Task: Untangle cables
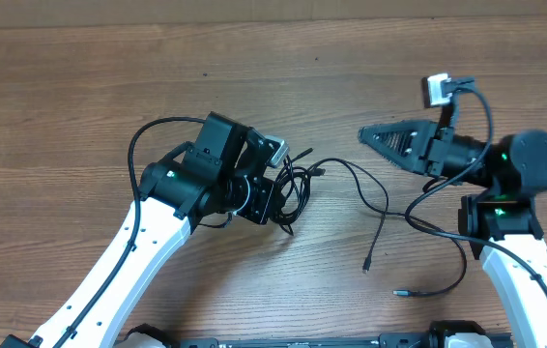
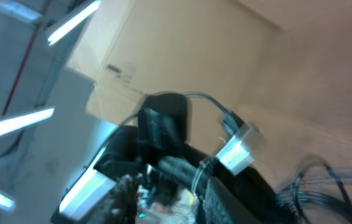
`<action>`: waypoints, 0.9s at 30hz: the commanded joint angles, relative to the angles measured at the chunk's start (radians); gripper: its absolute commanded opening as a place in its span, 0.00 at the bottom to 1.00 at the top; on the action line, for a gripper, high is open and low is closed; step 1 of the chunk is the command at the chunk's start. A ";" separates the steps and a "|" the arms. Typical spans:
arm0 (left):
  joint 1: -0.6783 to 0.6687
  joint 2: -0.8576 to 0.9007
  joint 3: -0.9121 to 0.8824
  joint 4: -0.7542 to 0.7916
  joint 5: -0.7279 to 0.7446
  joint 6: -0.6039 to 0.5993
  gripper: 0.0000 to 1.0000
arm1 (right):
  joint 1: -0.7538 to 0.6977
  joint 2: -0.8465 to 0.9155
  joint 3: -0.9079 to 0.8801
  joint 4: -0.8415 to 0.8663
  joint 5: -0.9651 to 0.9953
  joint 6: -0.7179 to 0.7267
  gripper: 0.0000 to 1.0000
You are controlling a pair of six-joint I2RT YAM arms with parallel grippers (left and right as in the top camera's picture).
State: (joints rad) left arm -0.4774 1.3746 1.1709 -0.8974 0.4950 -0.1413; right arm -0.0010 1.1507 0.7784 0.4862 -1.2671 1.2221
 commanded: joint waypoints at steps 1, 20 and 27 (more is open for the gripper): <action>-0.001 -0.013 0.007 0.013 -0.004 -0.047 0.04 | 0.031 -0.004 0.006 -0.158 -0.016 -0.194 0.41; -0.001 -0.013 0.007 0.020 0.153 -0.090 0.04 | 0.316 0.073 -0.048 -0.616 0.248 -0.500 0.42; -0.001 -0.013 0.007 0.016 0.259 -0.048 0.04 | 0.316 0.132 -0.048 -0.513 0.227 -0.463 0.39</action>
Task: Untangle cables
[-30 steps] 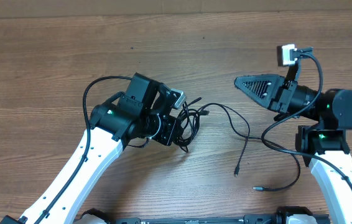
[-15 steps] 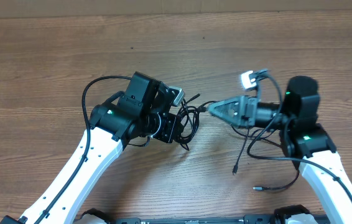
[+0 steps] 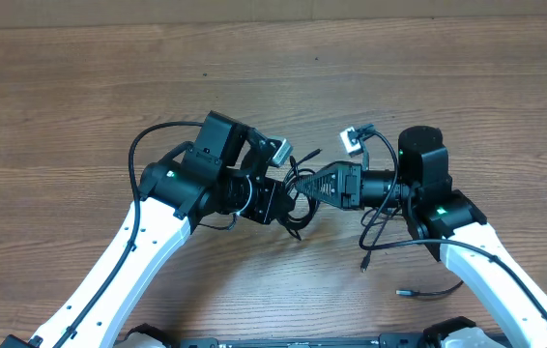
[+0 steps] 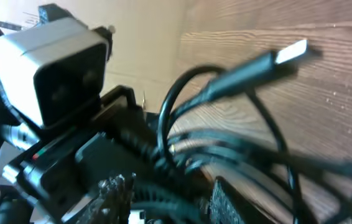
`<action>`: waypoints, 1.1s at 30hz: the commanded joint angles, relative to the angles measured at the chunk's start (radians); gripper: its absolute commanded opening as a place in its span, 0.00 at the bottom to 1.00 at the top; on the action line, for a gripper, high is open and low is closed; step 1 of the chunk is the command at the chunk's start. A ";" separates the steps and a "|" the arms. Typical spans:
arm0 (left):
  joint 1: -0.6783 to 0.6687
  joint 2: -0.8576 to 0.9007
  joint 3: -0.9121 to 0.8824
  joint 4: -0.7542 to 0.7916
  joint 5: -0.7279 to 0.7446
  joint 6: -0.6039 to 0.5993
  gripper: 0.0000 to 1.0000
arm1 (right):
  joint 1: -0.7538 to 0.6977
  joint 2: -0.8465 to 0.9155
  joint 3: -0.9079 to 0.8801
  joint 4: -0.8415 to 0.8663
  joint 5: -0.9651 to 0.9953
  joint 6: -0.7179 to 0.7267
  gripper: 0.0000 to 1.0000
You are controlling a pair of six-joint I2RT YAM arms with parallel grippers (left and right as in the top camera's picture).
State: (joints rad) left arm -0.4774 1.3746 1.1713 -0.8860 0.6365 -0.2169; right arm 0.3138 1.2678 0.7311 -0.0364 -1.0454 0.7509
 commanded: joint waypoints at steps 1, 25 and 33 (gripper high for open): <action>-0.001 -0.013 0.006 0.004 0.144 0.047 0.04 | 0.001 0.019 -0.001 0.010 0.005 0.008 0.38; -0.001 -0.013 0.006 0.024 0.169 0.063 0.04 | 0.063 0.027 -0.001 0.153 -0.037 0.059 0.21; -0.002 -0.013 0.006 0.023 0.187 0.064 0.04 | 0.091 0.112 -0.001 0.307 0.014 0.138 0.14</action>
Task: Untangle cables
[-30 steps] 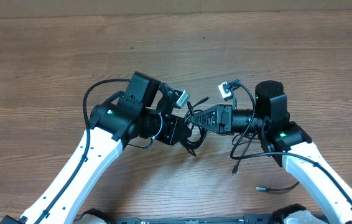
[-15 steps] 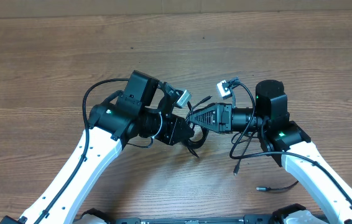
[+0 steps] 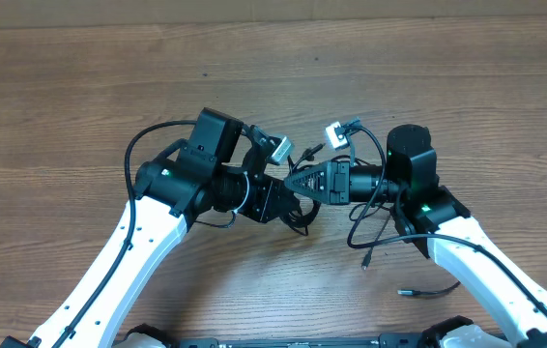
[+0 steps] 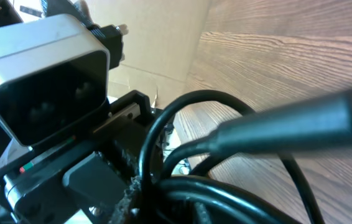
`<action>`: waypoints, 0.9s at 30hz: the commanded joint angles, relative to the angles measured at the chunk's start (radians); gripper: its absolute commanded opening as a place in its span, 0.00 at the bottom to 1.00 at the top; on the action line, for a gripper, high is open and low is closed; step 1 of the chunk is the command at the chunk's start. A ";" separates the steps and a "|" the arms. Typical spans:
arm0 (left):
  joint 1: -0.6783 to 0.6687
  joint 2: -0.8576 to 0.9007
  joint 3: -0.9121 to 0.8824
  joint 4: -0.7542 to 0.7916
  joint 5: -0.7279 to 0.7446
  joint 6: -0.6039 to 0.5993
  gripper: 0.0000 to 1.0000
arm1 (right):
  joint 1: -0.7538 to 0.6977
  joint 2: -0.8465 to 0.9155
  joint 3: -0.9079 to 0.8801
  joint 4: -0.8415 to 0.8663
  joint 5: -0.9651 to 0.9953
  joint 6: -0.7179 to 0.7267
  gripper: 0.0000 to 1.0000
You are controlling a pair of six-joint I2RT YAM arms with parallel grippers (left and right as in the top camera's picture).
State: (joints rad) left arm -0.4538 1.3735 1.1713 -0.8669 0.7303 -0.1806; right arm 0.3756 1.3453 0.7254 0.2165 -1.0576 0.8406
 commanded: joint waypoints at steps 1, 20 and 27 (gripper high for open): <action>-0.026 -0.012 0.006 0.004 0.100 0.029 0.04 | 0.029 0.048 0.005 0.071 0.032 0.050 0.06; -0.024 -0.012 0.006 0.023 -0.217 0.043 0.04 | -0.176 0.063 0.005 0.459 -0.286 0.209 0.04; -0.024 -0.012 0.006 0.078 -0.267 0.033 0.04 | -0.261 0.063 0.005 0.504 -0.325 0.248 0.04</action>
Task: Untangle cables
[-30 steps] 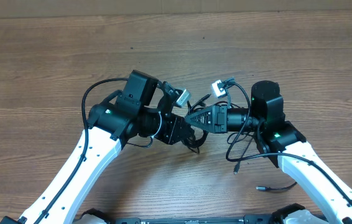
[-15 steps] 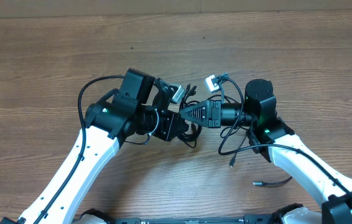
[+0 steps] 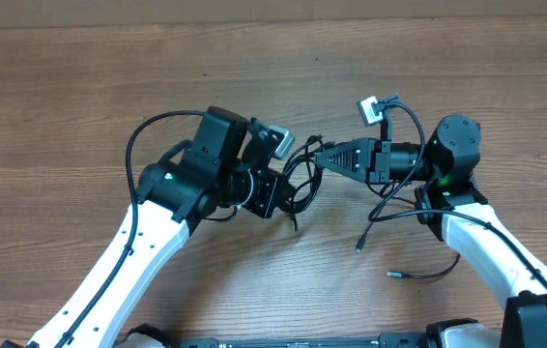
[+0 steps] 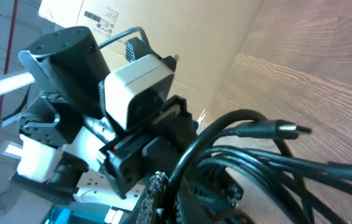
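A tangle of black cables lies mid-table, and my left gripper is shut on its left side. My right gripper points left from the right, its tips at the tangle's upper right edge. In the right wrist view a black cable strand runs between the fingers of my right gripper, which is shut on it. More strands and a plug fan out to the right. The left gripper's own jaws are partly hidden by its wrist.
Two loose cable ends trail on the wooden table below my right arm. The left arm's white wrist camera sits close in front of my right gripper. A cardboard box stands behind the table.
My right gripper has drawn back to the right and a little up, from deep in the tangle to its upper right edge, with a strand between its fingers. The left arm shifted slightly right.
My right gripper was open at the right, well apart from the tangle that the left gripper held. Then it reached left to the tangle, then sat deeper among the strands. Now it is further right with a strand in its jaws.
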`<action>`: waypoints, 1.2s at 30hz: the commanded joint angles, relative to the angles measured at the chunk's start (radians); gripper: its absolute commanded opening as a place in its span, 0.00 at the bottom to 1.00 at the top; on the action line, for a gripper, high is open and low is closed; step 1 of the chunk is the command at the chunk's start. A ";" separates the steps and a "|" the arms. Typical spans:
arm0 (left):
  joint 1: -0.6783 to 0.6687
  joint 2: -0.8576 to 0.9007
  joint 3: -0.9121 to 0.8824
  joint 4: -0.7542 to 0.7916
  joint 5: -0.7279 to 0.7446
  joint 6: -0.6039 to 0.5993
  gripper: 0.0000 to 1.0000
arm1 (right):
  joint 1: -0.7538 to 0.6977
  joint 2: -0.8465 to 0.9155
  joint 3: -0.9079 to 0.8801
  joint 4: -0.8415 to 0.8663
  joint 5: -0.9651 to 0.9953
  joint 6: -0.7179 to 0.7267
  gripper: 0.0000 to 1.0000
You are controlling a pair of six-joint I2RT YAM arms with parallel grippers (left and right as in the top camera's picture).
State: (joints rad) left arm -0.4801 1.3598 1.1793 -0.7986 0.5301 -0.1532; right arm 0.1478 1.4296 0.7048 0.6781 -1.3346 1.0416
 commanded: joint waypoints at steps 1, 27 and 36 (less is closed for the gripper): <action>0.002 0.002 -0.002 0.010 -0.083 -0.006 0.04 | -0.037 -0.021 0.026 0.066 -0.048 0.060 0.04; -0.020 0.070 -0.113 0.098 -0.518 -0.304 0.04 | -0.362 -0.021 0.029 0.387 0.086 0.256 0.04; -0.020 0.164 -0.113 0.172 -0.356 -0.304 0.04 | -0.299 -0.021 0.028 -0.249 0.040 -0.150 0.29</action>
State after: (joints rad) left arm -0.4976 1.4960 1.0698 -0.6342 0.1169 -0.4339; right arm -0.1875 1.4197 0.7292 0.5377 -1.2922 1.1084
